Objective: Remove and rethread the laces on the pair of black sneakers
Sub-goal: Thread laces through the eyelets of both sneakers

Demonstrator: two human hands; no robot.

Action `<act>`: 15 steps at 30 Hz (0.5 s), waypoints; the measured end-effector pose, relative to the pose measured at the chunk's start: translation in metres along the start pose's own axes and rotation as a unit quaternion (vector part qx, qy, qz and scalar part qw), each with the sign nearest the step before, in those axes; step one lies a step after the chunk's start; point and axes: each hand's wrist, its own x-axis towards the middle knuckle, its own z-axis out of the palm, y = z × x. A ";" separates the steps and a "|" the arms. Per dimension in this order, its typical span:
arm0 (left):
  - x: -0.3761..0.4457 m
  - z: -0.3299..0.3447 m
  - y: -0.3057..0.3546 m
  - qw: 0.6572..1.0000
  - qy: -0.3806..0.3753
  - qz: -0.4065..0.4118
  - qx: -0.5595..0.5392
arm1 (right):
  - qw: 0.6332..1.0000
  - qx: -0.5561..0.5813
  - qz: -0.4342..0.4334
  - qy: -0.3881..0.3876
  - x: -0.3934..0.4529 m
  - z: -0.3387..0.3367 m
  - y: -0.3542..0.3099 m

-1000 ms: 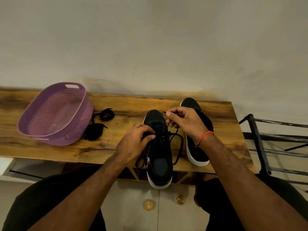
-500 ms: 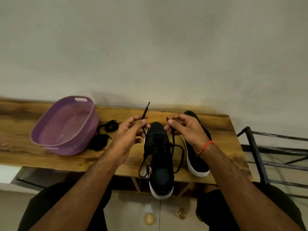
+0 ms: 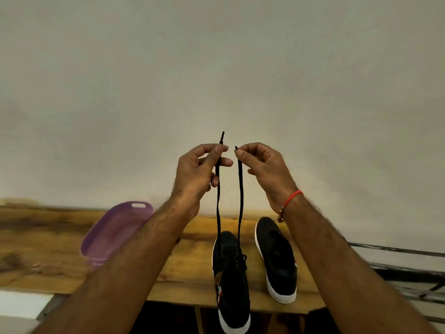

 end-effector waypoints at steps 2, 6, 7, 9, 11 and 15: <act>0.001 0.003 0.023 0.999 0.020 0.043 -0.002 | 1.000 0.017 -0.013 0.006 0.001 0.001 -0.023; 0.000 0.006 0.065 0.994 0.026 0.106 0.008 | 0.998 0.049 -0.045 0.016 -0.003 0.002 -0.066; 0.000 0.006 0.073 0.993 0.023 0.117 0.013 | 0.997 0.057 -0.051 0.020 -0.003 0.002 -0.074; -0.002 0.008 0.089 0.990 0.017 0.136 0.021 | 0.995 0.069 -0.067 0.025 -0.003 0.002 -0.090; -0.003 0.011 0.102 0.989 0.016 0.146 0.027 | 0.994 0.076 -0.079 0.029 -0.003 0.002 -0.103; -0.003 0.012 0.119 0.988 0.006 0.148 0.052 | 0.992 0.089 -0.082 0.033 -0.001 0.000 -0.120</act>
